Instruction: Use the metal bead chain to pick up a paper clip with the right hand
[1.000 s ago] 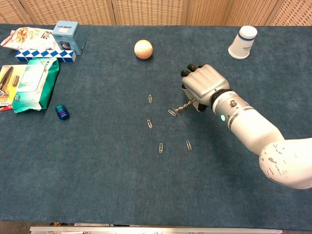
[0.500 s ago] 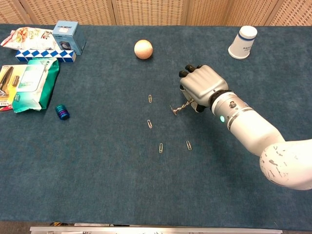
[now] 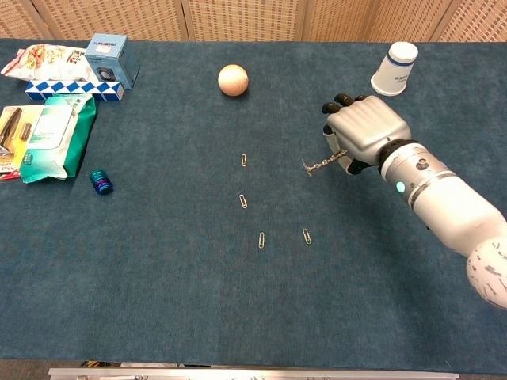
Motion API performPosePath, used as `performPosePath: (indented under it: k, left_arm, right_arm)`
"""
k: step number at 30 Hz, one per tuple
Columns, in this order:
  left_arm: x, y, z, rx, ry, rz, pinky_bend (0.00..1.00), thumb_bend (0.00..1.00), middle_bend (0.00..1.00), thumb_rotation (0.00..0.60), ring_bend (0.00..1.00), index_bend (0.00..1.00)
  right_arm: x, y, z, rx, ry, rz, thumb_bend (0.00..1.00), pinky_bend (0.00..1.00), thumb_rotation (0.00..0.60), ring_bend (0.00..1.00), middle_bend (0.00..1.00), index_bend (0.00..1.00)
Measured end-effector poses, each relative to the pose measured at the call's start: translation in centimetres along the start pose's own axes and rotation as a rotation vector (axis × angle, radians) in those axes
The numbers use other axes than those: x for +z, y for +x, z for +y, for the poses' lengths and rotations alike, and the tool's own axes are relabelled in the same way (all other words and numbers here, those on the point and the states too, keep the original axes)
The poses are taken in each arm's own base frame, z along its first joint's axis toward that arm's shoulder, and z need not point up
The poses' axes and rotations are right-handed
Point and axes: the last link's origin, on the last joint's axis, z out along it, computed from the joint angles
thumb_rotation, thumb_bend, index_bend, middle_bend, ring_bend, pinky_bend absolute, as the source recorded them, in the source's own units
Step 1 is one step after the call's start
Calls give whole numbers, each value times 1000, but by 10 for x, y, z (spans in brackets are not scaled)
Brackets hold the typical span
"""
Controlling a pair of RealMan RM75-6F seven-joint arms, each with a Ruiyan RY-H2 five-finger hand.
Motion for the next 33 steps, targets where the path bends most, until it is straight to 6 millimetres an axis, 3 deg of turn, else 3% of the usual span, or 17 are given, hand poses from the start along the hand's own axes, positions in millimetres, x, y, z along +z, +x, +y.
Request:
performPosePath:
  k: [13,24,33]
  left_arm:
    - [1,-2,0,7,7,-14,425,91,342,600,342,421]
    - [2,-2,1,9,7,-19,425,91,342,600,342,421]
    - [2,-4,5,-13,-30,-26,425,91,342,600,342,412]
  right_arm:
    - [0,-20,36,79,-84,-19,350,185,600,28,147,573]
    - [-2,-27,48,72,-100,-32,205,185,600,28,147,340]
    - [-28,-14,67,86,-131,67,203,185,600,28,147,327]
